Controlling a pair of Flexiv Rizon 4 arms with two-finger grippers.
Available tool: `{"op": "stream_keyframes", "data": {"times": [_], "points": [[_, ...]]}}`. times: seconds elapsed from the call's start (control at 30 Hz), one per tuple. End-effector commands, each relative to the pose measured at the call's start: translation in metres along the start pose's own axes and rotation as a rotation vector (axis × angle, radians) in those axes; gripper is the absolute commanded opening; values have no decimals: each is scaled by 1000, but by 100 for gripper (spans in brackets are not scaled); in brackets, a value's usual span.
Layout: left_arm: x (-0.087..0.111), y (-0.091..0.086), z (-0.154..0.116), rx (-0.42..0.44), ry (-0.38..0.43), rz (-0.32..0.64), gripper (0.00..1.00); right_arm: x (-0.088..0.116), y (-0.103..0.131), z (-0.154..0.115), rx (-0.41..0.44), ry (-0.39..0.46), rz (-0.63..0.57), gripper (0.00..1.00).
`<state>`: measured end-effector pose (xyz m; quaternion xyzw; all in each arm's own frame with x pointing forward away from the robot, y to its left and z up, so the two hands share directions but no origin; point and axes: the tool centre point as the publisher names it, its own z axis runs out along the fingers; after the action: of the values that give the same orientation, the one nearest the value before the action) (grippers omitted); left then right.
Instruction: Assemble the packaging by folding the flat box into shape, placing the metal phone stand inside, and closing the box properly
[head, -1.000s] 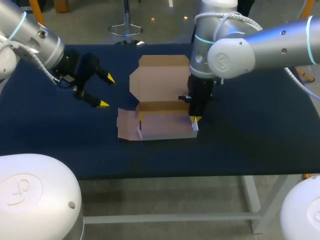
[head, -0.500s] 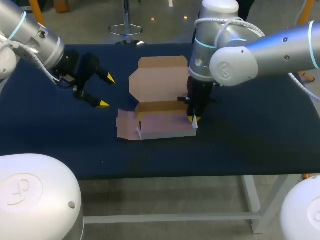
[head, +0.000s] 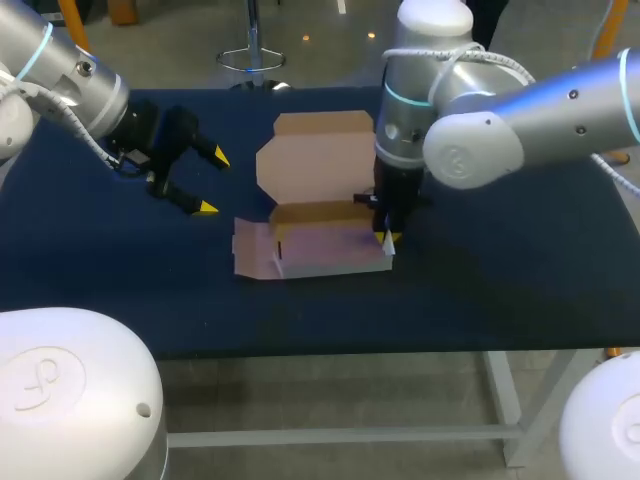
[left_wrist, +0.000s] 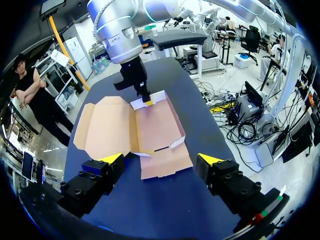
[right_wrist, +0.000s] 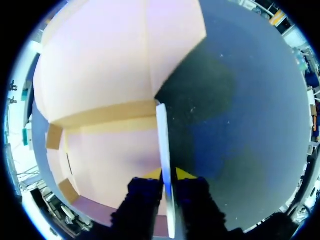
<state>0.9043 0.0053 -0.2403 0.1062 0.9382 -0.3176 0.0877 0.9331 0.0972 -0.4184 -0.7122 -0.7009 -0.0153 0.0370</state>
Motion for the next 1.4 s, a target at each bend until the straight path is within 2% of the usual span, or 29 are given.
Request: {"op": "stream_keyframes", "data": {"times": [0.03, 0.1, 0.2, 0.43, 0.67, 1.17, 1.3, 1.4], "points": [[0, 0, -1, -3, 3, 0, 100, 3, -6, 0, -36, -27, 11, 15], [0, 0, -1, -3, 3, 0, 100, 3, -5, -1, -41, -35, 13, 13], [0, 0, -1, -3, 3, 0, 100, 3, -4, 0, -43, -40, 15, 0], [0, 0, -1, -3, 3, 0, 100, 4, -3, 4, -41, -70, 1, 0], [0, 0, -1, -3, 3, 0, 100, 3, -3, 2, -18, -162, -4, 0], [0, 0, -1, -3, 3, 0, 100, -9, -1, 2, -7, -368, 100, 0], [0, 0, -1, -3, 3, 0, 100, -12, -2, 1, -22, -411, 131, 0], [0, 0, -1, -3, 3, 0, 100, -15, -3, -1, -28, -405, 131, 0]]}}
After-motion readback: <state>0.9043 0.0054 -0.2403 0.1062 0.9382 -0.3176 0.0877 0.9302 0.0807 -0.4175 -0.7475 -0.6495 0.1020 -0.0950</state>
